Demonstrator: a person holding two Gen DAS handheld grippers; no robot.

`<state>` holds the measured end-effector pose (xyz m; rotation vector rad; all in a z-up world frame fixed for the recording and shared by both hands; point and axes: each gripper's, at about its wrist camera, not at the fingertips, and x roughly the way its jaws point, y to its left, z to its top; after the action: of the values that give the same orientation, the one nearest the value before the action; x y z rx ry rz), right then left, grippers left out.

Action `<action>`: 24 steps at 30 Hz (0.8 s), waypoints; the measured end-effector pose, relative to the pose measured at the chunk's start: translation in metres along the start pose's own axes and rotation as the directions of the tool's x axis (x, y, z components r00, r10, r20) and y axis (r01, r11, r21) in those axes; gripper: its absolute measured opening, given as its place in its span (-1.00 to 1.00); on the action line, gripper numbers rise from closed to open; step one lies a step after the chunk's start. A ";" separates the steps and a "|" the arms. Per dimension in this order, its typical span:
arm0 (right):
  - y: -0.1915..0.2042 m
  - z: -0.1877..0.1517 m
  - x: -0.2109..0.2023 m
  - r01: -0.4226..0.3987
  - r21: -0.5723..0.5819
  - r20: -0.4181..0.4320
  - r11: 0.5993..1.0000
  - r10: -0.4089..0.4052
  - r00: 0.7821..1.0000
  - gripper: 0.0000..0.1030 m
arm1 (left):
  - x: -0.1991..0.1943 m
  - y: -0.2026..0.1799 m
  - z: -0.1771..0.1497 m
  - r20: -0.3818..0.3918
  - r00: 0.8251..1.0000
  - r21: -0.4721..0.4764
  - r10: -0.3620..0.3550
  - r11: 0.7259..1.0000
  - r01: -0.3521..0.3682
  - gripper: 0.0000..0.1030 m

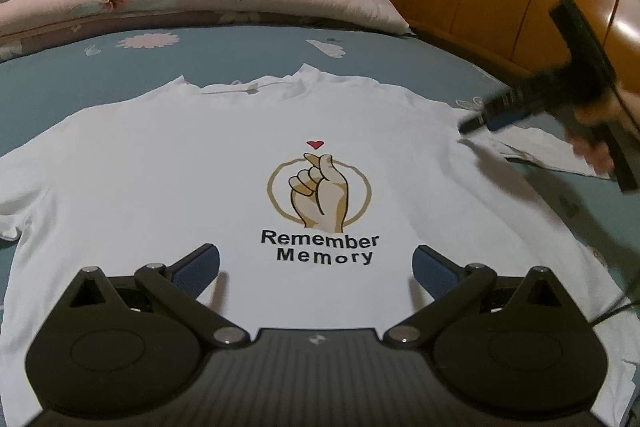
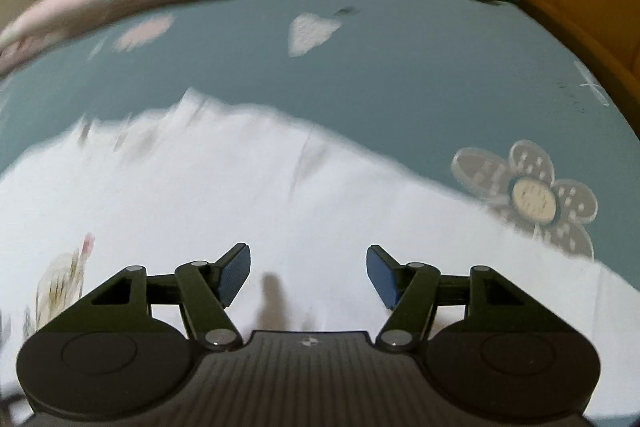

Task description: Fold clothes

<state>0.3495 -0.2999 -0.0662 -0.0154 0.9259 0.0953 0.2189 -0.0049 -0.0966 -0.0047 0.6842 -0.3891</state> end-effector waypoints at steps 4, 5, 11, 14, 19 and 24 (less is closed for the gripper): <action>-0.009 -0.034 0.003 0.058 0.002 -0.027 0.998 -0.058 0.998 0.38 | -0.003 -0.003 0.000 0.007 1.000 0.017 0.006 1.000 -0.006 0.98; -0.013 -0.038 -0.002 0.069 0.003 -0.024 0.998 -0.069 0.997 0.38 | -0.003 -0.003 -0.001 0.007 1.000 0.023 0.009 1.000 -0.009 0.98; -0.018 -0.052 -0.049 0.191 -0.014 -0.020 0.981 -0.192 0.981 0.40 | -0.011 0.000 0.000 0.009 1.000 0.029 0.024 0.999 -0.024 0.98; -0.003 -0.050 -0.079 0.083 -0.010 0.040 0.997 -0.082 0.996 0.42 | -0.015 0.004 0.000 0.003 0.999 0.018 0.038 0.999 -0.038 0.98; 0.042 -0.059 -0.082 -0.164 -0.063 0.103 0.984 0.170 0.980 0.43 | -0.015 0.014 -0.005 -0.052 0.996 -0.002 0.076 0.997 -0.076 0.98; 0.073 -0.082 -0.037 -0.196 -0.081 0.104 0.977 0.204 0.973 0.43 | -0.012 0.020 -0.014 -0.111 0.982 0.023 0.150 0.989 -0.149 0.98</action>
<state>0.2559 -0.2345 -0.0839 0.0182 0.8095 0.3133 0.2087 0.0190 -0.1032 0.0826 0.7873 -0.2512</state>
